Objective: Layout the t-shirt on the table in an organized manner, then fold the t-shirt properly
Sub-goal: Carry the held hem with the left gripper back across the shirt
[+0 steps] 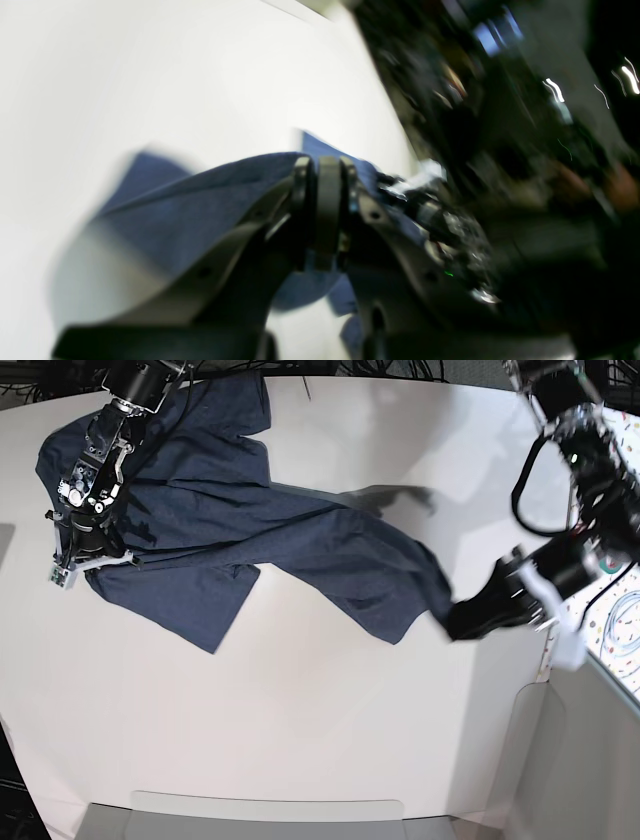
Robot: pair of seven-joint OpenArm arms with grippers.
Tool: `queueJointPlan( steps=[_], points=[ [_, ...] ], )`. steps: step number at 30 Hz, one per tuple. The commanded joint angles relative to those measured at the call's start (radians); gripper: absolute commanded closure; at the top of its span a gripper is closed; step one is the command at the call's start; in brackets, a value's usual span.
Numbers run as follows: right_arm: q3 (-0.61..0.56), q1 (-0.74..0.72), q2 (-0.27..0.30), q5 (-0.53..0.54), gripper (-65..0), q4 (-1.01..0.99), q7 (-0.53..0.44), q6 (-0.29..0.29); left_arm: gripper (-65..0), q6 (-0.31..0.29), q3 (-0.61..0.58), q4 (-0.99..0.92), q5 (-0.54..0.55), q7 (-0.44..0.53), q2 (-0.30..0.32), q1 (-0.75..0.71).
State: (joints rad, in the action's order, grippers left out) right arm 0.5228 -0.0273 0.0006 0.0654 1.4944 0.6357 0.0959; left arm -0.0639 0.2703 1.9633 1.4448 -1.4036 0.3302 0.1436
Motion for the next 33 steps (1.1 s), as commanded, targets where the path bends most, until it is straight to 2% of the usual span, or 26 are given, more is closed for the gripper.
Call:
queueJointPlan(
  steps=[1, 5, 7, 10, 12, 16, 19, 29, 33],
  points=[
    [0.001, 0.005, 0.005, -0.003, 0.0, 0.028, 0.006, -0.009, 0.0, 0.006, -0.072, -0.025, 0.039, 0.007, -0.004, 0.066],
    [0.018, 0.062, -0.029, -0.003, 0.0, 0.091, 0.008, -0.012, 0.0, 0.008, -0.331, -0.236, -0.109, 0.017, -0.098, 0.245],
    [0.033, 0.083, -0.047, -0.003, 0.0, 0.119, 0.008, -0.012, 0.0, 0.006, -0.447, -0.388, -0.209, 0.091, -0.154, 0.333],
    [0.043, 0.117, -0.063, -0.003, 0.0, 0.154, 0.008, -0.012, 0.0, 0.006, -0.590, -0.615, -0.352, 0.255, -0.216, 0.439],
    [0.043, 0.135, -0.067, -0.003, 0.0, 0.168, 0.008, -0.012, 0.0, 0.006, -0.673, -0.767, -0.427, 0.415, -0.248, 0.497],
    [0.050, 0.148, -0.103, -0.003, 0.0, 0.171, 0.008, -0.012, 0.0, 0.006, -0.777, -0.985, -0.507, 0.697, -0.309, 0.569],
    [0.053, 0.148, -0.115, -0.003, 0.0, 0.171, 0.005, -0.009, 0.0, 0.011, -0.785, -1.017, -0.513, 0.829, -0.352, 0.575],
    [0.053, 0.146, -0.119, -0.003, 0.0, 0.171, 0.005, -0.008, 0.0, 0.008, -0.793, -0.743, -0.508, 0.837, -0.483, 0.575],
    [0.053, 0.151, -0.119, -0.003, 0.0, 0.171, 0.008, -0.008, 0.0, 0.008, -0.807, -0.723, -0.504, 0.837, -0.487, 0.581]
  ],
)
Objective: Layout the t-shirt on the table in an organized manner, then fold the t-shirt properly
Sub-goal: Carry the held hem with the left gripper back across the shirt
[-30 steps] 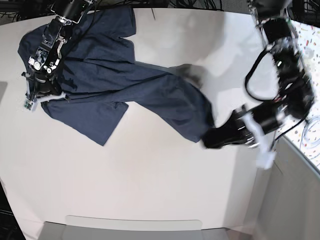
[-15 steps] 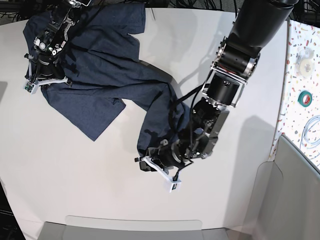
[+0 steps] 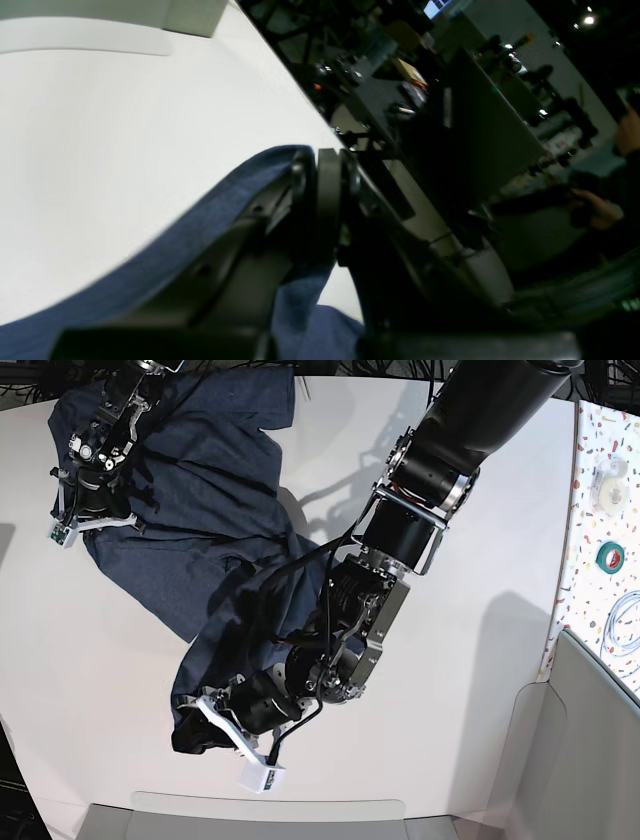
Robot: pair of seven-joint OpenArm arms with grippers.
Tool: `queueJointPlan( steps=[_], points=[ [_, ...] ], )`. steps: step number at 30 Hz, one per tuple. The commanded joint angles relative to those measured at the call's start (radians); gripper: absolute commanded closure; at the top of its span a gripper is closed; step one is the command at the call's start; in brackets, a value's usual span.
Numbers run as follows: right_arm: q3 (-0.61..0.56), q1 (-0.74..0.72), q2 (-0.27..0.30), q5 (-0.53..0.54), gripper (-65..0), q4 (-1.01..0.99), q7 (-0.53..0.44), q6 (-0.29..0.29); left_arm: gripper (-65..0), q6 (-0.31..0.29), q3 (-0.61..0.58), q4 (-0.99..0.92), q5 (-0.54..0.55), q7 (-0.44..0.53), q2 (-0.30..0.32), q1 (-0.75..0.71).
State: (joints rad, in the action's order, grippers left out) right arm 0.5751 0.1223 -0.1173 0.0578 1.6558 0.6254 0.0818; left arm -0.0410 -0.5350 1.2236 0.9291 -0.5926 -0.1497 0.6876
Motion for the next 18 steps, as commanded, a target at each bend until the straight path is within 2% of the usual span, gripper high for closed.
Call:
queueJointPlan(
  steps=[1, 5, 10, 14, 18],
  points=[
    [0.001, 0.007, -0.002, 0.004, 0.0, 0.010, 0.018, 0.006, 0.0, -0.015, -0.033, 0.017, 0.012, 0.036, -0.007, 0.048],
    [0.001, 0.027, -0.003, 0.006, 0.0, 0.010, 0.017, 0.006, 0.0, -0.015, -0.149, -0.015, 0.009, 0.064, -0.007, 0.068],
    [0.001, 0.037, -0.003, 0.006, 0.0, 0.010, 0.014, 0.008, 0.0, -0.010, -0.257, -0.193, 0.009, 0.207, -0.007, 0.068],
    [0.000, 0.041, -0.008, 0.006, 0.0, 0.010, 0.017, 0.008, 0.0, -0.009, -0.294, -0.327, 0.006, 0.331, -0.007, 0.068],
    [0.000, 0.043, -0.020, 0.006, 0.0, 0.010, 0.018, 0.008, 0.0, -0.007, -0.288, -0.374, 0.005, 0.382, -0.007, 0.085]
  ],
)
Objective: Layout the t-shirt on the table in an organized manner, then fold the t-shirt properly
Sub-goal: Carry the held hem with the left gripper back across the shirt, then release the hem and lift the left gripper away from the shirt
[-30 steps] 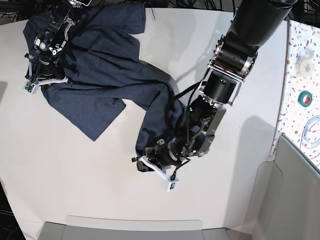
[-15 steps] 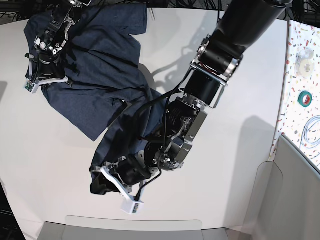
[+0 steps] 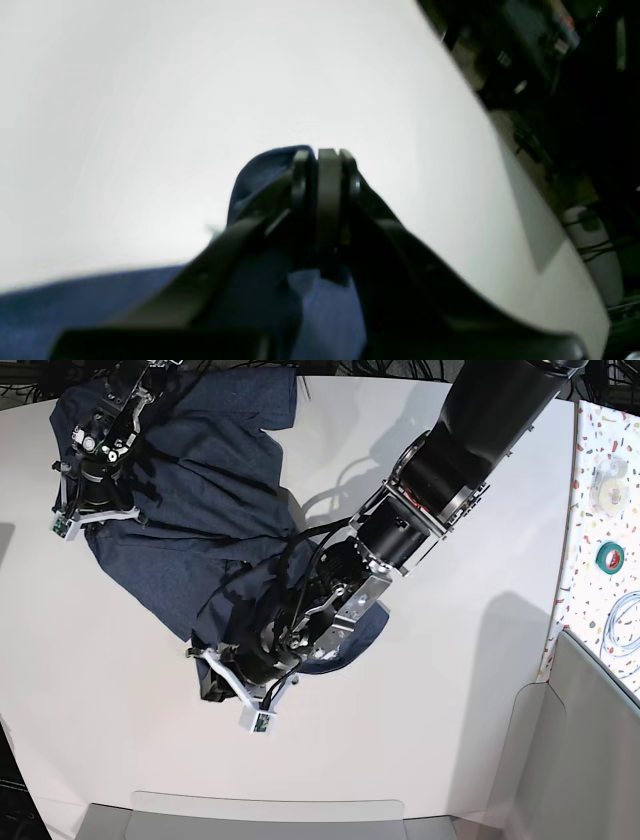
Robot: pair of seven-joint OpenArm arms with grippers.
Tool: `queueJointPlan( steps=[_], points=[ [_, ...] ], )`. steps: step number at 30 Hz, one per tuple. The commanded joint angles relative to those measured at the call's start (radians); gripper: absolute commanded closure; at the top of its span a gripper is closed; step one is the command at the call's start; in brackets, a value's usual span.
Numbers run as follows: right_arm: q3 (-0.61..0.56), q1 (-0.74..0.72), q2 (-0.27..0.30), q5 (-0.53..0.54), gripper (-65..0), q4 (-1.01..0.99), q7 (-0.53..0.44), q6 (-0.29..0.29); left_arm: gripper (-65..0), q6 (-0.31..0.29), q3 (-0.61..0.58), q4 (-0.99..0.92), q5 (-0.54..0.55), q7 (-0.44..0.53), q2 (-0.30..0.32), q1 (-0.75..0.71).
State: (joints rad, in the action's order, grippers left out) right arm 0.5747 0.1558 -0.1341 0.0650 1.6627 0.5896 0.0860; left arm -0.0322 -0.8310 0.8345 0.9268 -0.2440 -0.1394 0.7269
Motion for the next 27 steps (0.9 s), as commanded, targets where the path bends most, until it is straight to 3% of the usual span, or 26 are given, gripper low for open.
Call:
queueJointPlan(
  steps=[1, 4, 9, 12, 14, 16, 17, 21, 24, 27],
  points=[
    [0.000, 0.009, -0.006, -0.001, 0.0, 0.003, 0.054, 0.004, 0.0, -0.016, 0.008, 0.003, 0.007, 0.036, -0.018, 0.066],
    [0.000, 0.011, -0.017, -0.001, 0.0, 0.003, 0.054, 0.004, 0.0, 0.022, 0.008, -0.060, 0.007, 0.068, -0.018, 0.124],
    [-0.002, 0.028, -0.023, -0.001, 0.0, 0.011, 0.053, 0.004, -2.8, 0.170, 0.003, -0.165, 0.005, 0.176, -0.018, 0.159],
    [-0.002, 0.031, -0.023, -0.001, 0.0, 0.012, 0.054, 0.004, -21.0, 0.249, -0.035, -0.243, 0.010, 0.163, -0.018, 0.204],
    [-0.002, 0.032, -0.023, -0.001, 0.0, 0.012, 0.054, 0.004, -36.5, 0.352, -0.064, -0.251, 0.013, 0.114, -0.018, 0.205],
    [-0.002, 0.037, -0.023, -0.001, 0.0, 0.012, 0.051, 0.004, -39.8, 0.510, -0.067, -0.251, 0.011, 0.077, -0.018, 0.193],
    [-0.002, 0.037, -0.023, -0.001, 0.0, 0.012, 0.051, 0.004, -39.4, 0.547, -0.067, -0.251, 0.013, 0.061, -0.018, 0.193],
    [0.000, 0.028, -0.020, -0.001, 0.0, 0.023, 0.048, 0.004, -38.9, 0.521, -0.064, -0.192, 0.015, -0.016, -0.018, 0.185],
    [0.001, 0.028, -0.002, -0.001, 0.0, 0.096, 0.053, 0.004, -38.8, 0.522, -0.060, -0.008, 0.016, -0.154, 0.096, 0.148],
    [0.001, 0.028, 0.001, -0.001, 0.0, 0.205, 0.054, 0.004, -38.8, 0.516, 0.055, 0.237, 0.061, -0.286, 0.237, 0.053]
  ],
)
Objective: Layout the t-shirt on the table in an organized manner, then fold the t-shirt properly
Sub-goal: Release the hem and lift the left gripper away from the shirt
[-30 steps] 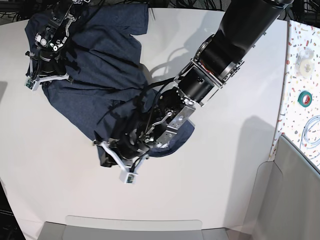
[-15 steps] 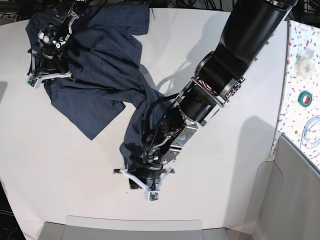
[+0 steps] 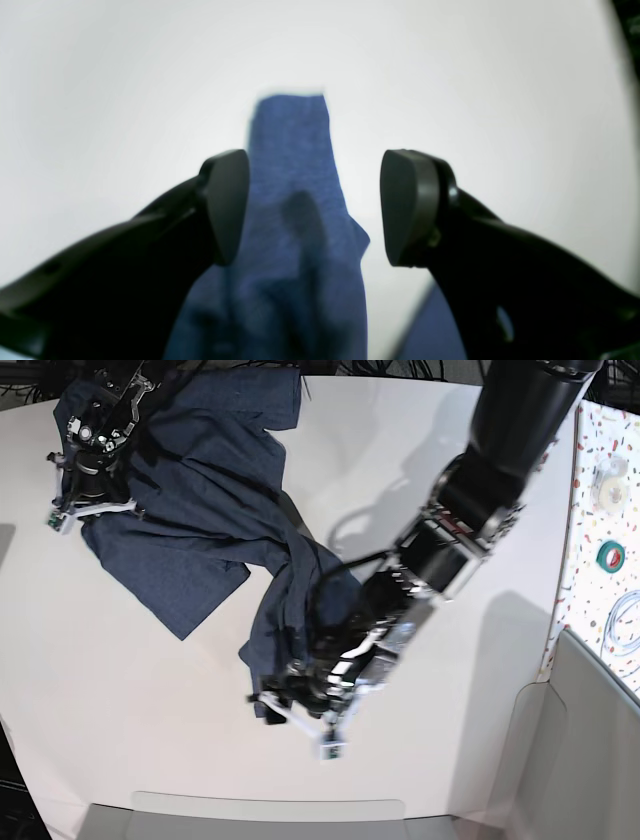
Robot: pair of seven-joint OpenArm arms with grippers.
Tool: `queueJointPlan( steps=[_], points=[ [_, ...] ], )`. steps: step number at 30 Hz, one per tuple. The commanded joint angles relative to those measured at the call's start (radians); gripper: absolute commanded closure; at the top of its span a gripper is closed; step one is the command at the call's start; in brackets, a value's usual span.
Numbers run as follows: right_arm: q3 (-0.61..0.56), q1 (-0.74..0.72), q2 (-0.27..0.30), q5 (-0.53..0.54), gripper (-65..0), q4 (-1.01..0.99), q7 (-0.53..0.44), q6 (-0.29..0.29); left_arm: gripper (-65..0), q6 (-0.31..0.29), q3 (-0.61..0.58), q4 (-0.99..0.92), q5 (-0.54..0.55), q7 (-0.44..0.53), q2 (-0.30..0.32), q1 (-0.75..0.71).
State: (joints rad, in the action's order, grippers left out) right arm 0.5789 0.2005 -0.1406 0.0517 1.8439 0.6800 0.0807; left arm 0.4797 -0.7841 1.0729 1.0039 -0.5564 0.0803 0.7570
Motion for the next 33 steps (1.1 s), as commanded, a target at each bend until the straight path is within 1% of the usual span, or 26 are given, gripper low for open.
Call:
queueJointPlan(
  steps=[1, 3, 5, 6, 8, 11, 13, 14, 15, 17, 18, 19, 21, 22, 24, 29, 31, 33],
  points=[
    [-0.003, -0.016, 0.008, 0.012, 0.0, 0.063, -0.036, 0.009, -38.6, 0.004, 0.065, 0.085, 0.003, -0.024, 0.068, -0.018],
    [-0.003, -0.016, 0.008, 0.012, 0.0, 0.125, -0.035, 0.009, -37.0, 0.003, 0.167, 0.209, 0.031, -0.113, 0.137, -0.101],
    [-0.006, -0.031, 0.008, 0.012, 0.0, 0.167, -0.035, 0.009, -35.6, 0.001, 0.260, 0.295, 0.053, -0.193, 0.181, -0.172],
    [-0.007, -0.043, 0.005, 0.012, 0.0, 0.176, -0.035, 0.009, -35.4, -0.011, 0.297, 0.324, 0.059, -0.224, 0.198, -0.205],
    [-0.018, -0.075, -0.001, 0.012, 0.0, 0.178, -0.035, 0.009, -35.3, -0.074, 0.383, 0.378, 0.069, -0.281, 0.235, -0.293],
    [-0.093, -0.126, -0.004, 0.012, 0.0, 0.136, -0.035, 0.009, -35.2, -0.177, 0.486, 0.390, 0.080, -0.350, 0.269, -0.397],
    [-0.149, -0.163, -0.015, 0.012, 0.0, 0.076, -0.036, 0.009, -34.4, -0.240, 0.539, 0.395, 0.080, -0.397, 0.278, -0.446],
    [-0.167, -0.181, -0.017, 0.012, 0.0, 0.043, -0.036, 0.009, -32.6, -0.269, 0.567, 0.401, 0.080, -0.416, 0.278, -0.462],
    [-0.185, -0.204, -0.017, 0.012, 0.0, -0.008, -0.041, 0.009, -29.3, -0.301, 0.592, 0.410, 0.080, -0.434, 0.272, -0.475],
    [-0.199, -0.246, -0.014, 0.012, 0.0, -0.103, -0.042, 0.009, -22.3, -0.335, 0.612, 0.419, 0.080, -0.460, 0.267, -0.485],
    [-0.196, -0.270, -0.011, 0.012, 0.0, -0.161, -0.042, 0.009, -17.9, -0.345, 0.613, 0.419, 0.080, -0.466, 0.261, -0.485],
    [-0.193, -0.295, -0.009, 0.012, 0.0, -0.220, -0.042, 0.009, -13.6, -0.347, 0.616, 0.419, 0.080, -0.472, 0.240, -0.485],
    [-0.193, -0.321, -0.001, 0.012, 0.0, -0.301, -0.044, 0.009, -7.3, -0.347, 0.618, 0.418, 0.080, -0.479, 0.210, -0.485],
    [-0.191, -0.326, 0.009, 0.012, 0.0, -0.324, -0.044, 0.009, -5.9, -0.347, 0.612, 0.418, 0.080, -0.482, 0.200, -0.483],
    [-0.191, -0.327, 0.019, 0.012, 0.0, -0.361, -0.044, 0.009, -5.4, -0.349, 0.601, 0.418, 0.082, -0.482, 0.175, -0.472],
    [-0.191, -0.319, 0.074, 0.012, 0.0, -0.444, -0.041, 0.004, -5.4, -0.349, 0.481, 0.412, 0.072, -0.482, 0.120, -0.400],
    [-0.191, -0.316, 0.092, 0.012, 0.0, -0.462, -0.041, 0.004, -5.4, -0.349, 0.438, 0.386, 0.071, -0.469, 0.092, -0.382],
    [-0.175, -0.309, 0.108, 0.012, 0.0, -0.468, -0.041, 0.004, -5.4, -0.347, 0.411, 0.320, 0.069, -0.468, 0.066, -0.350]
  ],
)
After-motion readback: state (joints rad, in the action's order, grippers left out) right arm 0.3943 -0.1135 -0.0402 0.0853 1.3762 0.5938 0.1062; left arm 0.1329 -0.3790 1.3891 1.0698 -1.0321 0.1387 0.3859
